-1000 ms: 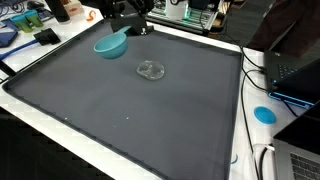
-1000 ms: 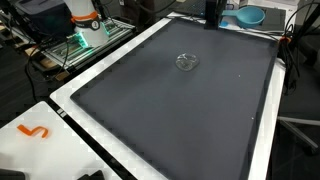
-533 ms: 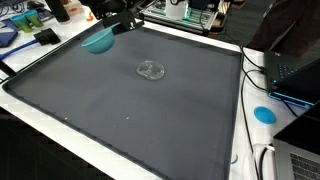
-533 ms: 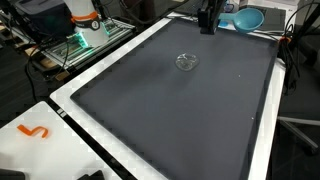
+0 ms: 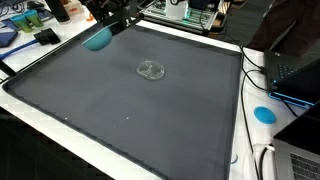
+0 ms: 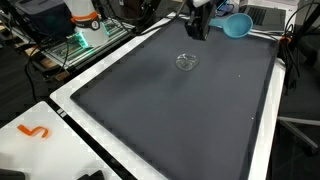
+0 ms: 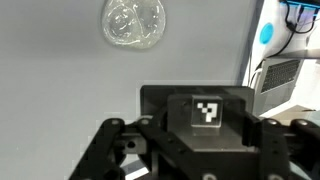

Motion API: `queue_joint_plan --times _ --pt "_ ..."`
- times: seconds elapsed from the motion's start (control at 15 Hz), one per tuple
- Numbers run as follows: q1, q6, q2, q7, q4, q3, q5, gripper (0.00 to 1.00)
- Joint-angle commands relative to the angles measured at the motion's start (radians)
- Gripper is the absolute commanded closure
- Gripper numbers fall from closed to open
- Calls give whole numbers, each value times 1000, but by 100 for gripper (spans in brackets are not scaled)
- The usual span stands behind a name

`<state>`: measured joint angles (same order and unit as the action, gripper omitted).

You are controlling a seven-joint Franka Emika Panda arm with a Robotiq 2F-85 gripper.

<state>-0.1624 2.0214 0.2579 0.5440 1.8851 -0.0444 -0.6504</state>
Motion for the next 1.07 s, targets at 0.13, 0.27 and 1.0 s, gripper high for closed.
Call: queue_joint_plan --times 0.13,0.27,1.0 --pt "-25 -39 -29 123 70 30 -96 72" --pt "-27 -41 -32 157 90 42 -105 72" --pt "-32 -45 -48 312 178 83 -131 72"
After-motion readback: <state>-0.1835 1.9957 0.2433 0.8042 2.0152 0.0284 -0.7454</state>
